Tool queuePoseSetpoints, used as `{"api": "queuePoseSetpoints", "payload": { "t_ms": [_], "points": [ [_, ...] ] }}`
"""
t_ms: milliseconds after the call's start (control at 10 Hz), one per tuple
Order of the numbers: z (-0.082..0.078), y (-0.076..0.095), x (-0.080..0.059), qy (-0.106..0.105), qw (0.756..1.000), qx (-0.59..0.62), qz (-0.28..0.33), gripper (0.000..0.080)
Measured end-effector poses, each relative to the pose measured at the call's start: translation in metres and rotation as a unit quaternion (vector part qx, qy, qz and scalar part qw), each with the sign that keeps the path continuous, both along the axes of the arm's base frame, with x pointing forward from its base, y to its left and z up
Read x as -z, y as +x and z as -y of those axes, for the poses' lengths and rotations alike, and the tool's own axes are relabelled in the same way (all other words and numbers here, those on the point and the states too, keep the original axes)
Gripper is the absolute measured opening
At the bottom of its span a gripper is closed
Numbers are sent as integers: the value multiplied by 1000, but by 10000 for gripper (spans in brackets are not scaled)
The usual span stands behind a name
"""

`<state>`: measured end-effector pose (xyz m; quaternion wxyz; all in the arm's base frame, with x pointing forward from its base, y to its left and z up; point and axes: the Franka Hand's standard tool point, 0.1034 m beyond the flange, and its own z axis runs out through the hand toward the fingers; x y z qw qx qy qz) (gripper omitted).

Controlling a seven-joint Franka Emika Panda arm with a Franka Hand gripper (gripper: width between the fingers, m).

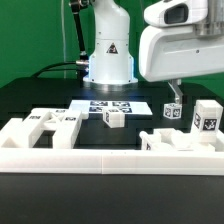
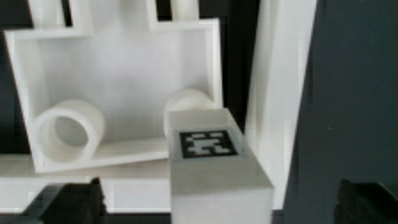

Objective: Assemble chair

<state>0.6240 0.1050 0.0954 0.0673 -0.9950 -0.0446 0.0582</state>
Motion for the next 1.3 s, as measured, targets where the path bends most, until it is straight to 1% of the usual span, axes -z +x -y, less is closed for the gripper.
{"api": "queuePoseSetpoints", "payload": {
  "t_ms": [300,500,600,700,900,1000,1300],
  "points": [
    [-2,3,9,-1,1000,5,-2,649],
    [-1,4,10,-1,1000,3,-1,649],
    [0,6,9,0,1000,-3,1,604],
    [0,5,9,0,1000,-2,0,604],
    [0,5,10,0,1000,-2,0,304],
    [0,5,10,0,1000,-2,0,289],
    [0,5,10,0,1000,12,-2,289]
  ]
}}
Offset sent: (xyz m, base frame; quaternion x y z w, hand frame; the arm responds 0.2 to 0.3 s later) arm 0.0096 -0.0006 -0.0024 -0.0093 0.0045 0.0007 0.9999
